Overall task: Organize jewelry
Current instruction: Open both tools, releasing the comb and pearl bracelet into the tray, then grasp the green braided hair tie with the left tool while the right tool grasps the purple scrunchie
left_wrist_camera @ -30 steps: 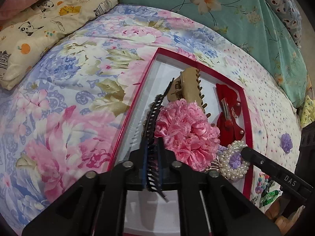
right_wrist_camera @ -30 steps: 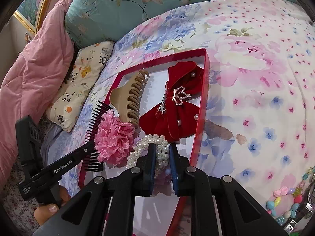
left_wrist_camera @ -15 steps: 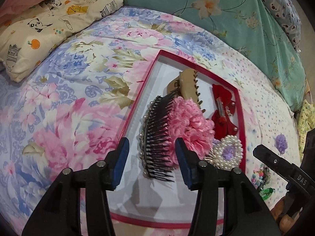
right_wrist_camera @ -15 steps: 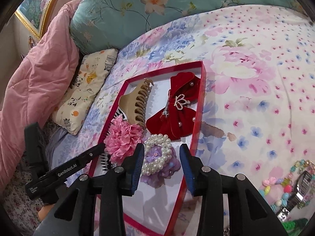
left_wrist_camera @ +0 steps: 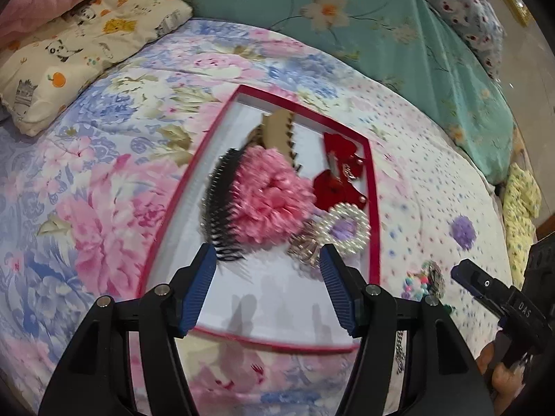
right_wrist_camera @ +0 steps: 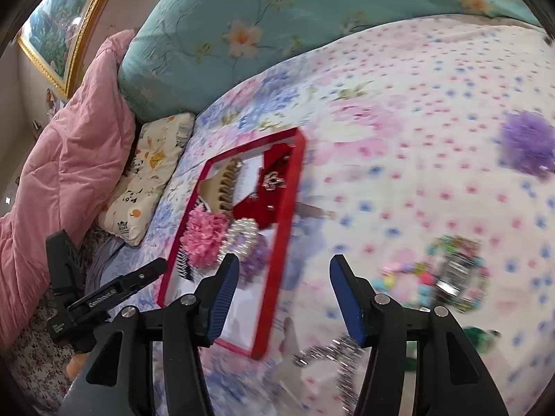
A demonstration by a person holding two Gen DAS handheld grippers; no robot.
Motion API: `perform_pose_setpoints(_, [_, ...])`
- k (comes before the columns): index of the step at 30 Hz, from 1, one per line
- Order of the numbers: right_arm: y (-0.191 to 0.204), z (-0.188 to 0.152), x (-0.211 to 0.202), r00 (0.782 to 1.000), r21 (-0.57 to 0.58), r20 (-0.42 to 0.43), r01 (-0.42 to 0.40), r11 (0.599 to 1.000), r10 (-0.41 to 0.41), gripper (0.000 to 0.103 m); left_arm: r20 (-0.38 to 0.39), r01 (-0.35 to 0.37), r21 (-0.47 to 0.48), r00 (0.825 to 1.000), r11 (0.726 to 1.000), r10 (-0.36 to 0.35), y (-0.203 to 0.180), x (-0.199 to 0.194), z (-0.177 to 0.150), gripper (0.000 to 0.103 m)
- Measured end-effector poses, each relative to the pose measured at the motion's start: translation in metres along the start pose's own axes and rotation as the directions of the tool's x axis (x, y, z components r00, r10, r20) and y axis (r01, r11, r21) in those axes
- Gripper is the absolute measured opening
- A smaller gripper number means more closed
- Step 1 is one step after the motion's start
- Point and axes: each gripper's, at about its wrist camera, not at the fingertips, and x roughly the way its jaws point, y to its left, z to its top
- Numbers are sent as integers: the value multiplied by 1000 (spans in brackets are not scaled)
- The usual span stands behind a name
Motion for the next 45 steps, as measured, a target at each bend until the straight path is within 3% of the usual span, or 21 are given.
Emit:
perform_pose_setpoints(15, [-89,-22,-88,985,133,76,146,980,-157,60,-62,79,94,995,992,-73,-60,-4,-29,61])
perform_pose_setpoints(29, [-133,-36,-115,976,238,91,172,956,-198,60,-178,181,232,974,956,-141,-133,10,-58,61])
perform_pose_setpoints(40, [-144,-22,-109,976,261,98,166,951,-197,60,-283,270,416,946,868,-158,-197,36,-82,61])
perform_pose_setpoints(45, [-149,-8,-98,975,268,101,167,949,-200,60,-326,290,520,937,804,-127,-225,58,-88,61])
